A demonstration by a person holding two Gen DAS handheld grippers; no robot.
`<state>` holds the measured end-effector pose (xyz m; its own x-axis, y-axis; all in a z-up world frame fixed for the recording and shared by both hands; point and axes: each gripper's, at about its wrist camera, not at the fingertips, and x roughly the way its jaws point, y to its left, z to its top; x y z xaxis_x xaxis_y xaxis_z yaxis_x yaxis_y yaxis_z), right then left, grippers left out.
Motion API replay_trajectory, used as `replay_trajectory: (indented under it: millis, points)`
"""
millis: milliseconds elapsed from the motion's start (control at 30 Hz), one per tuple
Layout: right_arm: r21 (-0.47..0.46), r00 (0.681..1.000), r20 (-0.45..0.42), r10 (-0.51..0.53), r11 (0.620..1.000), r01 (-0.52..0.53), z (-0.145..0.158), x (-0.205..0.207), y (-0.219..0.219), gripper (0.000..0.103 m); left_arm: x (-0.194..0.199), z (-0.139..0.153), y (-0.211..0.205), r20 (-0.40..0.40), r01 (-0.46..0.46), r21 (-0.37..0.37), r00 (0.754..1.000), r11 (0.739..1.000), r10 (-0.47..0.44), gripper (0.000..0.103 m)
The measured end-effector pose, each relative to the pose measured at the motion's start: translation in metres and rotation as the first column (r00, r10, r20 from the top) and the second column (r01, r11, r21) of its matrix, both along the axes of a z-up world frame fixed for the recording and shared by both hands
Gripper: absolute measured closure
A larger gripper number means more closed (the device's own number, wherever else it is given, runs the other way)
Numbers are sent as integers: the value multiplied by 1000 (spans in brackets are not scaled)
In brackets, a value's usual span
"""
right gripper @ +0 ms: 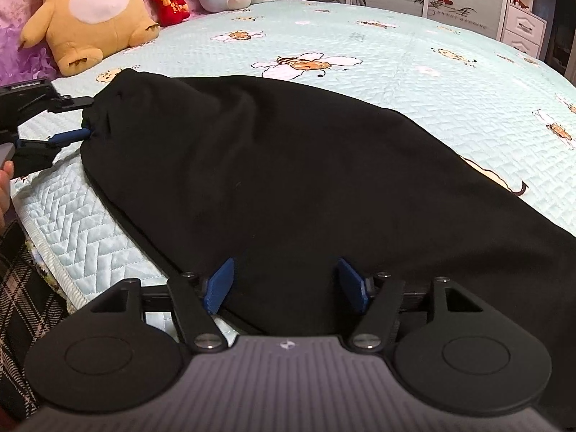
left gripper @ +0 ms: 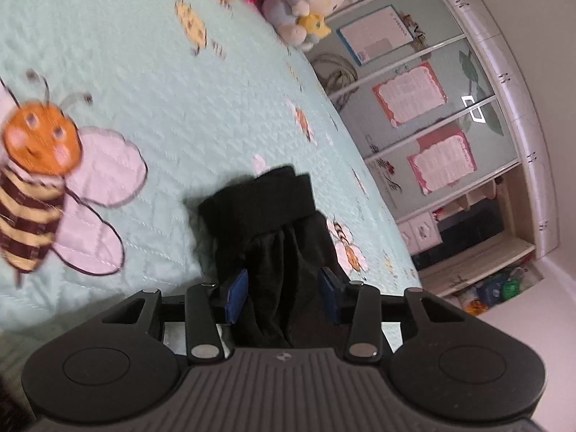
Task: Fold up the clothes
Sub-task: 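Press the folded black sweatshirt flat with both open grippers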
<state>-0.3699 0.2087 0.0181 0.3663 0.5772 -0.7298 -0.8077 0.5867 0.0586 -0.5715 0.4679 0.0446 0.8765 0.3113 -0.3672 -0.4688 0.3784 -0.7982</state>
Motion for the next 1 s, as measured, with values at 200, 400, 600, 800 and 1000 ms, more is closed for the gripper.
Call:
replay_trajectory:
  millis: [200, 400, 600, 800, 1000]
  points:
    - [16, 1000, -11, 0, 1000, 0, -2, 0, -2, 36, 21, 26, -17, -29, 88, 150, 996, 985, -84, 57]
    - [52, 999, -26, 26, 998, -24, -3, 3, -9, 32, 41, 13, -9, -88, 69, 82, 994, 994, -61, 57]
    - [87, 997, -57, 53, 995, -48, -3, 6, -13, 26, 36, 24, -5, -126, 44, 168, 992, 985, -23, 57]
    - [220, 979, -200, 35, 976, 10, 10, 36, -33, 26, 49, 30, -16, -153, 150, 242, 982, 959, -115, 52]
    - [388, 940, -341, -23, 907, 163, 30, 85, -66, 26, 62, 8, -25, -241, 171, 178, 962, 969, -126, 51]
